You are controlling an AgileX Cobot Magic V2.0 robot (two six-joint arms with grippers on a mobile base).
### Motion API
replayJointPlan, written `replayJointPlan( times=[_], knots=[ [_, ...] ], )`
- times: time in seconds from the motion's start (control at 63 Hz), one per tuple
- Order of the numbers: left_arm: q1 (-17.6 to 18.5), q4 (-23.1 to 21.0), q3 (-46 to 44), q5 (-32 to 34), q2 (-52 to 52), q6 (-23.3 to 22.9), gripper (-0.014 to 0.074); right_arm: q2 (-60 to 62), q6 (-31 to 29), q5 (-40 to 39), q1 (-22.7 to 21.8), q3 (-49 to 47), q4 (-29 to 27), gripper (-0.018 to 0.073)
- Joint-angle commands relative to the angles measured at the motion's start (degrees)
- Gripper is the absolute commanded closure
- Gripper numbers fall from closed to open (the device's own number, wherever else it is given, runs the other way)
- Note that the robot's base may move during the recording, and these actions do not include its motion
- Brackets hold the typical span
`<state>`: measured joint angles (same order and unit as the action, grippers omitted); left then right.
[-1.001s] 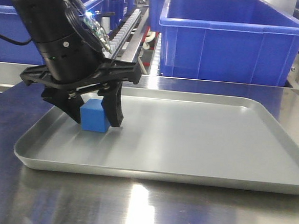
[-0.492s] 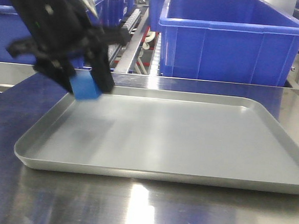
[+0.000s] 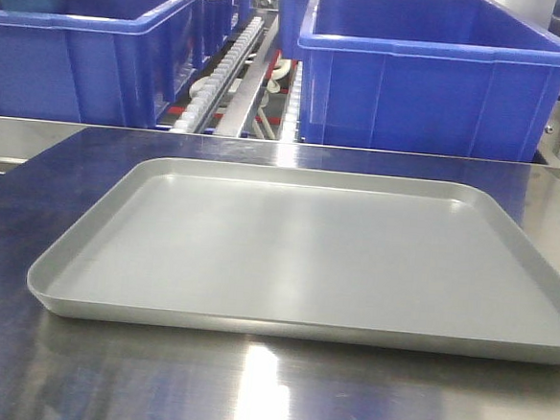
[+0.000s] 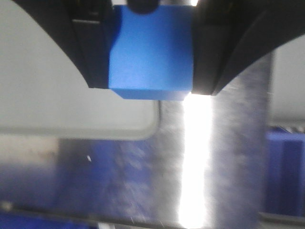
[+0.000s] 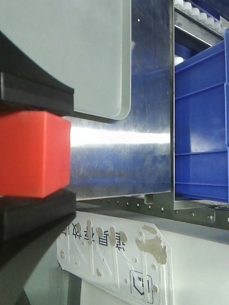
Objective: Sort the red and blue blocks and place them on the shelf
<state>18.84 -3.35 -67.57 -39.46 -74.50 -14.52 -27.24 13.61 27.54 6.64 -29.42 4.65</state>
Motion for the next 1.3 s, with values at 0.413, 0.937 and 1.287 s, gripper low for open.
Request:
replayJointPlan(
  times=[0.413,0.937,1.287],
  knots=[
    [-4.5,2.2,14.5,9.6,23.0,-0.4,0.0473,0.0,-0.3,-4.7,-0.3,-1.6,1.0,0.0510],
    [-4.5,4.0,25.8,11.3,38.5,-0.4,0.0473,0.0,-0.3,-4.7,-0.3,-1.6,1.0,0.0510],
    [-4.5,6.3,26.6,11.2,39.4,-0.4,0.0473,0.0,-0.3,-4.7,-0.3,-1.6,1.0,0.0510]
  ],
)
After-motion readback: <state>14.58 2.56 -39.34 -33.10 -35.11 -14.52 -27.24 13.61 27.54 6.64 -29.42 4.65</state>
